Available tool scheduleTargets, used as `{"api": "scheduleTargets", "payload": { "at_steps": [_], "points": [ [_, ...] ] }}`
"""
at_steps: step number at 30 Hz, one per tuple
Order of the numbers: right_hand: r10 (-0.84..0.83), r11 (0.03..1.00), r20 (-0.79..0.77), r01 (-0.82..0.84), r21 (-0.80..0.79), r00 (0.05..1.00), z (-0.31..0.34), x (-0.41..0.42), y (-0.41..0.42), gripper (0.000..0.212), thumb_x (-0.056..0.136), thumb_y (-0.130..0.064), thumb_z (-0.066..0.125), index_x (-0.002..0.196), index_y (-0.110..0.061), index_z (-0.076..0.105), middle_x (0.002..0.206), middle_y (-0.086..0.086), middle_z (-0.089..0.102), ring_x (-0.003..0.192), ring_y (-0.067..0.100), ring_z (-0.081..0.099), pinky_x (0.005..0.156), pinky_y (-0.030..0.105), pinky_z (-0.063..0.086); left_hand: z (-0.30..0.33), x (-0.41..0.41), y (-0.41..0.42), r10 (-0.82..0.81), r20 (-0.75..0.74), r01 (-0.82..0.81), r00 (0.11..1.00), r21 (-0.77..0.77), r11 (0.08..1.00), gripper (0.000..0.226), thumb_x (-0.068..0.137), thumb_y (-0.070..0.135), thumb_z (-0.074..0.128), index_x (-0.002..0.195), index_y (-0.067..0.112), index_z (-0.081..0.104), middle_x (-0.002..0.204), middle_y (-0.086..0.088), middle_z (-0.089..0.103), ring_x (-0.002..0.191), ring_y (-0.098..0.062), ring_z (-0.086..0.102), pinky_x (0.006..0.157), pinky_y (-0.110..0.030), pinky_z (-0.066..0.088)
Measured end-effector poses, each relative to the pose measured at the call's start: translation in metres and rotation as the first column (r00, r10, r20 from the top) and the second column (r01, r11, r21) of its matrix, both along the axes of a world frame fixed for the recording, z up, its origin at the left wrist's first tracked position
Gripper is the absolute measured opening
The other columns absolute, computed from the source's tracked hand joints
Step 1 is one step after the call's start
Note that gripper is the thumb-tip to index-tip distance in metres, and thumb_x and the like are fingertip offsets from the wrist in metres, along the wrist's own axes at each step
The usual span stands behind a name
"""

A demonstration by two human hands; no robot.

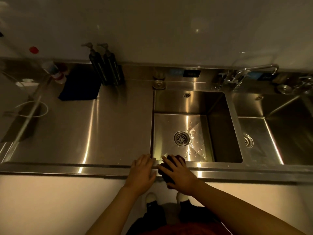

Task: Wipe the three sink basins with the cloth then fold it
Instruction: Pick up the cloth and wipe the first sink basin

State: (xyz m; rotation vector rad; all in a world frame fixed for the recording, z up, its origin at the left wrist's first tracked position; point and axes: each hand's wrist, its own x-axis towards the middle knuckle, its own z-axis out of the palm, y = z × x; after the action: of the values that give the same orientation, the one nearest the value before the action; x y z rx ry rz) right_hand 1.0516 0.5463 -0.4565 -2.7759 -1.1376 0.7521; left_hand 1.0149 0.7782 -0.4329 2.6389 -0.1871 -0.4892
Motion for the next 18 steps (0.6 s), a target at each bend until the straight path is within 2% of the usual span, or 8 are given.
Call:
{"api": "scheduleTargets", "payload": {
  "at_steps": [5, 12, 18],
  "points": [
    [-0.026, 1.0, 0.016, 0.027, -0.016, 1.0, 0.001, -0.004, 0.003, 0.079, 0.098, -0.052, 0.052, 0.161, -0.038, 0.008, 0.171, 0.004, -0.002, 0.156, 0.037, -0.002, 0.123, 0.062, 0.01, -0.014, -0.003, 0.008, -0.11, -0.027, 0.112, 0.994, 0.066, 0.991, 0.064, 0.101, 0.047, 0.047, 0.16, 0.03, 0.03, 0.169, 0.002, 0.023, 0.158, -0.021, 0.014, 0.127, -0.05, 0.019],
    [-0.034, 0.999, 0.032, 0.034, 0.022, 0.999, -0.01, -0.004, 0.003, 0.067, 0.105, -0.044, 0.043, 0.162, -0.035, 0.009, 0.171, 0.004, 0.003, 0.157, 0.036, -0.002, 0.125, 0.059, 0.005, -0.027, -0.005, -0.005, -0.112, -0.067, 0.121, 0.991, 0.147, 0.982, 0.066, 0.102, 0.046, 0.049, 0.162, 0.031, 0.024, 0.172, 0.002, 0.015, 0.16, -0.025, 0.005, 0.126, -0.058, 0.018],
    [0.005, 0.997, 0.047, -0.008, 0.081, 0.999, -0.012, -0.002, -0.005, 0.067, 0.106, -0.043, 0.041, 0.163, -0.033, 0.006, 0.171, 0.006, 0.005, 0.156, 0.038, -0.001, 0.125, 0.058, 0.005, -0.026, -0.005, -0.029, -0.054, -0.085, 0.069, 0.995, 0.186, 0.98, 0.071, 0.105, 0.05, 0.048, 0.165, 0.027, 0.019, 0.172, 0.004, 0.015, 0.16, -0.024, 0.004, 0.126, -0.055, 0.017]
  ]
}}
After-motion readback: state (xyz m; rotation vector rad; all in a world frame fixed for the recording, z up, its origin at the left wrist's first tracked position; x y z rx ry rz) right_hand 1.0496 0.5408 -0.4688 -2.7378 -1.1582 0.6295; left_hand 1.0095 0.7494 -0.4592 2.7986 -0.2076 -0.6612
